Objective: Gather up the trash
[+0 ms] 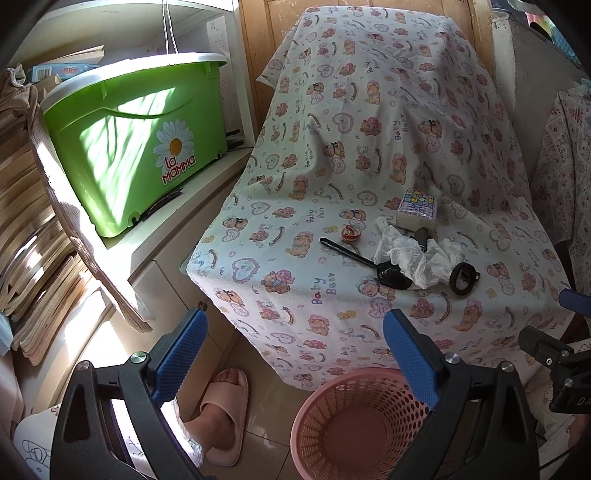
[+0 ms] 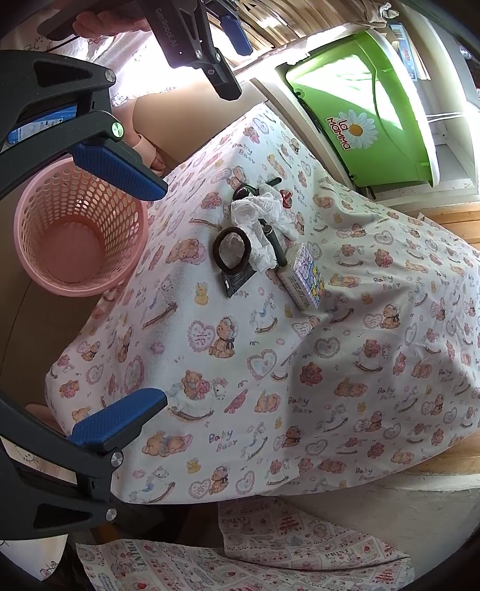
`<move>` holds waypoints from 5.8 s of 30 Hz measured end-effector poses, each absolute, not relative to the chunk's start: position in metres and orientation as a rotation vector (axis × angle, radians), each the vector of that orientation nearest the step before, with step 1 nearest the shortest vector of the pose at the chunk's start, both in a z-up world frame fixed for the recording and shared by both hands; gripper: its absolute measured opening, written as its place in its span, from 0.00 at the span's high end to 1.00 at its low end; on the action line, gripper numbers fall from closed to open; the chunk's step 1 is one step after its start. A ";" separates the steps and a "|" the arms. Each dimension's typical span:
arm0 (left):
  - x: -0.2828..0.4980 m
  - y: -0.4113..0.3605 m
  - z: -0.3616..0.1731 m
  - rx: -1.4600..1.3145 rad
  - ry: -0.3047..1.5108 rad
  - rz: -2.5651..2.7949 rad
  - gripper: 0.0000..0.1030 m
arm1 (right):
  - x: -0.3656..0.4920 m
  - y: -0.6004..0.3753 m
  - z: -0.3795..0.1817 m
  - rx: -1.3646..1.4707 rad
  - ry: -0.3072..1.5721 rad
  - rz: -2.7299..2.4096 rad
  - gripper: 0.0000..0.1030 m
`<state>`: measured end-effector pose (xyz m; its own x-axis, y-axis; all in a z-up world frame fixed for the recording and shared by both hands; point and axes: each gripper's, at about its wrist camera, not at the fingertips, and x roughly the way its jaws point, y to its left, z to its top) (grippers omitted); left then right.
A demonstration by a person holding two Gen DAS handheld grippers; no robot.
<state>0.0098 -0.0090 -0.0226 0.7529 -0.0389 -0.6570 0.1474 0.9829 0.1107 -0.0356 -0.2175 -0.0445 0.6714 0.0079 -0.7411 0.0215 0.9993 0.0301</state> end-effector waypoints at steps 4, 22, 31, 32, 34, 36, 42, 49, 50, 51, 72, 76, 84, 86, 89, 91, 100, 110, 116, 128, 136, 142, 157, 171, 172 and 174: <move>0.012 -0.008 -0.026 0.167 0.716 -0.080 0.08 | -0.036 -0.218 -0.042 0.029 0.830 0.002 0.04; 0.051 -0.021 -0.054 0.183 0.843 -0.093 0.15 | 0.050 -0.207 -0.059 0.002 0.935 0.156 0.73; 0.054 -0.026 -0.057 0.221 0.830 -0.089 0.15 | 0.060 -0.199 -0.070 -0.017 0.932 0.112 0.92; 0.053 -0.027 -0.057 0.222 0.826 -0.090 0.15 | 0.060 -0.201 -0.069 -0.006 0.934 0.116 0.94; 0.052 -0.026 -0.055 0.218 0.818 -0.096 0.15 | 0.058 -0.203 -0.066 0.019 0.926 0.125 0.96; 0.049 -0.025 -0.051 0.204 0.810 -0.107 0.15 | 0.055 -0.206 -0.061 0.049 0.917 0.132 0.96; 0.056 -0.041 -0.049 0.264 0.860 -0.157 0.46 | 0.050 -0.225 -0.049 0.095 0.899 0.107 0.96; 0.094 -0.065 -0.028 0.151 0.965 -0.258 0.47 | 0.047 -0.246 -0.041 0.137 0.885 0.063 0.96; 0.100 -0.068 -0.027 0.131 0.988 -0.272 0.47 | 0.046 -0.248 -0.039 0.142 0.882 0.062 0.96; 0.107 -0.071 -0.027 0.108 1.018 -0.285 0.47 | 0.046 -0.250 -0.038 0.147 0.881 0.063 0.96; 0.154 -0.080 -0.025 -0.019 1.141 -0.242 1.00 | 0.041 -0.266 -0.029 0.215 0.866 0.058 0.96; 0.149 -0.074 -0.003 -0.012 1.087 -0.268 1.00 | 0.040 -0.266 -0.027 0.209 0.858 0.057 0.96; 0.123 -0.066 0.020 0.067 1.000 -0.281 1.00 | 0.034 -0.262 -0.024 0.214 0.842 0.086 0.96; 0.113 -0.062 0.025 0.073 0.979 -0.282 1.00 | 0.032 -0.259 -0.024 0.214 0.843 0.095 0.96; 0.095 -0.054 0.029 0.072 0.954 -0.293 1.00 | 0.024 -0.253 -0.024 0.204 0.840 0.101 0.96; 0.084 -0.049 0.028 0.066 0.938 -0.295 1.00 | 0.017 -0.247 -0.023 0.209 0.842 0.121 0.96; 0.051 -0.029 -0.008 0.065 0.996 -0.280 1.00 | -0.017 -0.219 -0.027 0.185 0.861 0.184 0.96; 0.039 -0.031 -0.065 0.061 1.112 -0.311 1.00 | -0.037 -0.186 -0.052 0.097 0.940 0.250 0.96; 0.041 -0.032 -0.101 0.040 1.196 -0.308 1.00 | -0.036 -0.174 -0.081 0.060 1.016 0.213 0.96; 0.060 -0.016 -0.176 -0.036 1.387 -0.229 0.99 | -0.019 -0.149 -0.146 -0.044 1.163 0.186 0.96; 0.056 -0.008 -0.217 -0.040 1.488 -0.160 0.99 | -0.017 -0.131 -0.199 -0.114 1.296 0.201 0.96; 0.055 -0.009 -0.230 -0.006 1.551 -0.156 0.80 | -0.020 -0.128 -0.218 -0.155 1.346 0.171 0.94; 0.053 0.012 -0.174 0.017 1.438 -0.089 0.16 | -0.020 -0.140 -0.195 -0.063 1.311 0.157 0.34; 0.040 0.008 -0.082 0.139 0.977 -0.031 0.12 | -0.028 -0.159 -0.092 -0.003 0.982 0.139 0.23; 0.038 0.008 -0.077 0.139 0.953 -0.032 0.11 | -0.029 -0.160 -0.085 -0.010 0.950 0.138 0.22; 0.034 0.009 -0.068 0.119 0.901 -0.048 0.08 | -0.030 -0.161 -0.074 -0.038 0.897 0.137 0.18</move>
<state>0.0341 0.0094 -0.0680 0.6200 0.0081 -0.7845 0.0917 0.9923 0.0827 -0.0300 -0.1606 -0.0739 0.6157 0.1026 -0.7813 -0.1346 0.9906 0.0240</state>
